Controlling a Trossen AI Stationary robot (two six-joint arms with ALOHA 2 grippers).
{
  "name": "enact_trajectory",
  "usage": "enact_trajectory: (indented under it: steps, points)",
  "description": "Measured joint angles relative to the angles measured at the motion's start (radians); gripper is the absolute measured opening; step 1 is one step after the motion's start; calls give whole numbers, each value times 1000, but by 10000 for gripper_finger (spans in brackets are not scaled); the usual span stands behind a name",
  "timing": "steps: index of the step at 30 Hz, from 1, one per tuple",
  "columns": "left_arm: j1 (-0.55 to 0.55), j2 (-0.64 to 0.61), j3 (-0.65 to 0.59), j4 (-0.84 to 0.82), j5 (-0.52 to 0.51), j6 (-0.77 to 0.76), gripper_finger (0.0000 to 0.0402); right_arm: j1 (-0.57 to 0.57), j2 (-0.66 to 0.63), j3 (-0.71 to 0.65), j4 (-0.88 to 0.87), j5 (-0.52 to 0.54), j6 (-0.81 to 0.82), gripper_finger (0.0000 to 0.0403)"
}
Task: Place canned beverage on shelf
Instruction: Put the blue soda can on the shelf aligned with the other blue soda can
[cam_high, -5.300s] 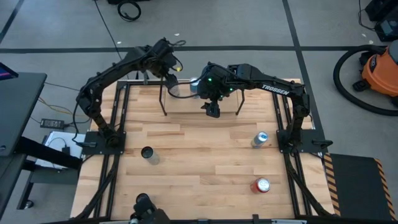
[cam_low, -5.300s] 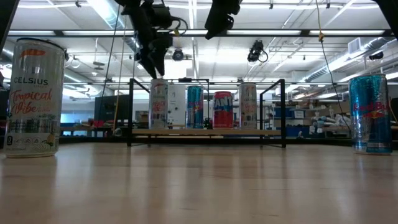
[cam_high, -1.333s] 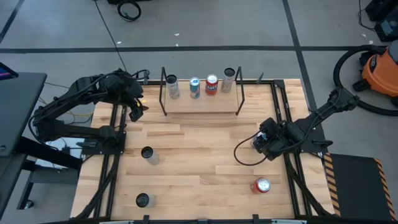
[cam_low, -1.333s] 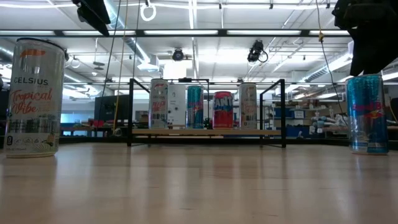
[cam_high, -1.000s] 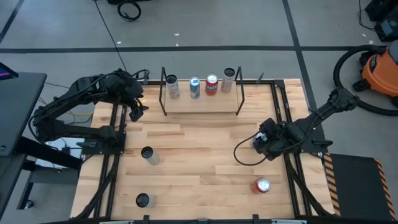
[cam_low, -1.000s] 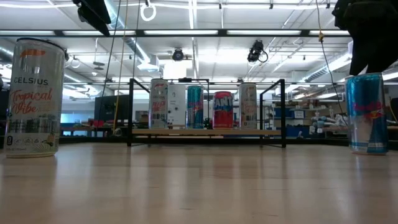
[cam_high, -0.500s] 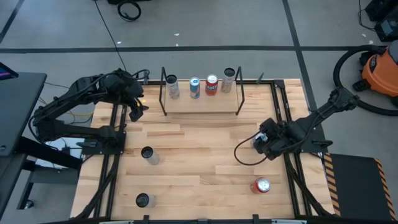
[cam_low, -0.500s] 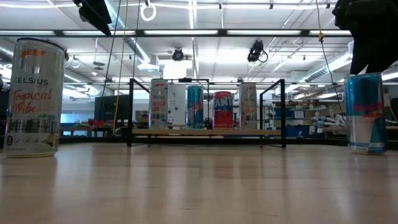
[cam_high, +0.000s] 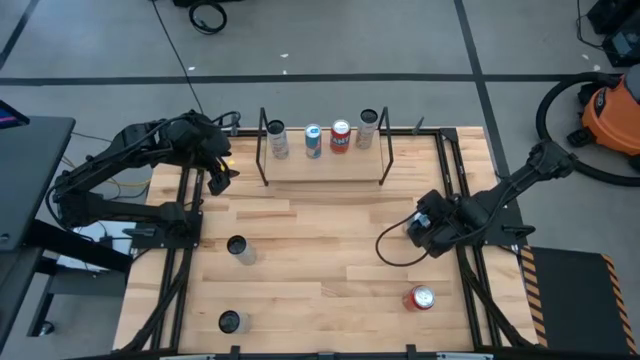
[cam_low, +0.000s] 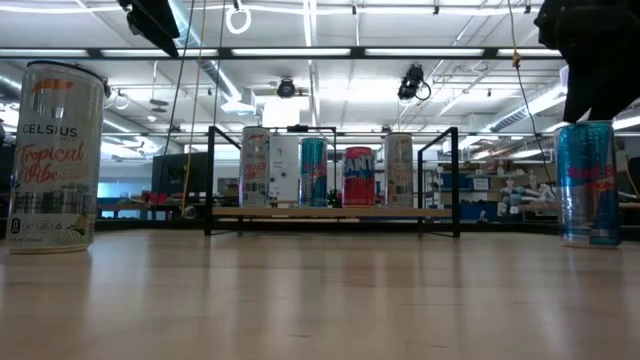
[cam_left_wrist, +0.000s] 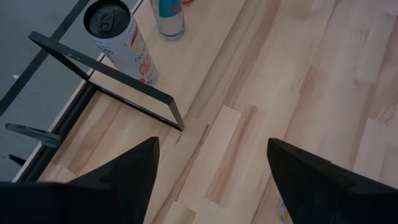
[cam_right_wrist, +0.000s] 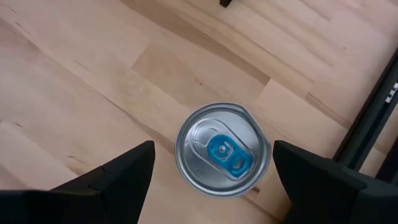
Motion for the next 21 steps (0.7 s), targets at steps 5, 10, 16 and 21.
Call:
enact_trajectory:
  steps: [5, 10, 16, 21]
  points:
    - [0, 0, 0, 0, 0, 0, 300, 0, 56, 0, 1, 0, 0, 337]
    - [0, 0, 0, 0, 0, 0, 300, 0, 120, 0, 2, -4, 0, 337]
    - [0, 0, 0, 0, 0, 0, 300, -4, 175, 1, 3, -14, 34, 336]
    - [0, 0, 0, 0, 0, 1, 300, -31, 198, 2, 6, -19, 43, 327]
